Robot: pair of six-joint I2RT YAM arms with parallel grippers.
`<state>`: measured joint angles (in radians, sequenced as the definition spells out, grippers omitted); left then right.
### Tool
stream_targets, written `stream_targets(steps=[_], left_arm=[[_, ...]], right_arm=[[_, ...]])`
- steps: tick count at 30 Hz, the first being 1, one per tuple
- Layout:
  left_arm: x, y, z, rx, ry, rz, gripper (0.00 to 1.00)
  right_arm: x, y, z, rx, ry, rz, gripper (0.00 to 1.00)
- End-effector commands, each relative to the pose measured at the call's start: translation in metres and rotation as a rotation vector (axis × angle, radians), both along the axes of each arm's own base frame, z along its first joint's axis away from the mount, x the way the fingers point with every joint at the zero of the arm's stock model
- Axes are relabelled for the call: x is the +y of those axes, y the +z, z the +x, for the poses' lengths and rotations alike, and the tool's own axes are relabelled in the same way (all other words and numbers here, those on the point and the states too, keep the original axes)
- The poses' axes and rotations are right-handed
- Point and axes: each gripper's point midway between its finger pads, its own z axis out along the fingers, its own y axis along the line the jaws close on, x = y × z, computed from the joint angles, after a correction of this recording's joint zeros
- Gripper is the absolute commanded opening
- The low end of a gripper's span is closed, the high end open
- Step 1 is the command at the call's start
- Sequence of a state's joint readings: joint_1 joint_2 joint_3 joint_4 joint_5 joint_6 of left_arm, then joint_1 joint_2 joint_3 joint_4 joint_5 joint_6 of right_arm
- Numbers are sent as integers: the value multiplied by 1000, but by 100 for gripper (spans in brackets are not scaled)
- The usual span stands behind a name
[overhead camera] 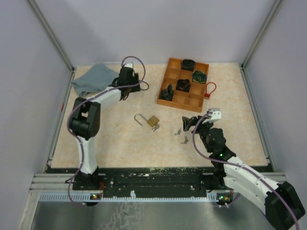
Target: Unlock with the key
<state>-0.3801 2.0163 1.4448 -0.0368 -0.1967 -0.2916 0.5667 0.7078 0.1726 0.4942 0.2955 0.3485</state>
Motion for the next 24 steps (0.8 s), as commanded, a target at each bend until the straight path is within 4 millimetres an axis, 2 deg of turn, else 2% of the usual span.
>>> stream_targets(steps=[1,4,8,14,17,24], left_arm=[[-2,-8,35,-22,-7,13,59],[1,-21,50,-13,-9,46,58],[5,-27,66,-29,-11,71,54],[-4,-41,83,-13,-57,72,50],[-2,-56,83,31,-62,102,49],[4,-69,72,87,-78,140,44]], right_arm=[[-1,10,2,-50,-6,13,89],[0,9,3,-47,2,9,89],[2,9,2,-45,18,-10,89],[3,8,2,-40,22,-9,89],[4,8,2,-41,22,-9,89],[4,8,2,-41,20,-2,89]])
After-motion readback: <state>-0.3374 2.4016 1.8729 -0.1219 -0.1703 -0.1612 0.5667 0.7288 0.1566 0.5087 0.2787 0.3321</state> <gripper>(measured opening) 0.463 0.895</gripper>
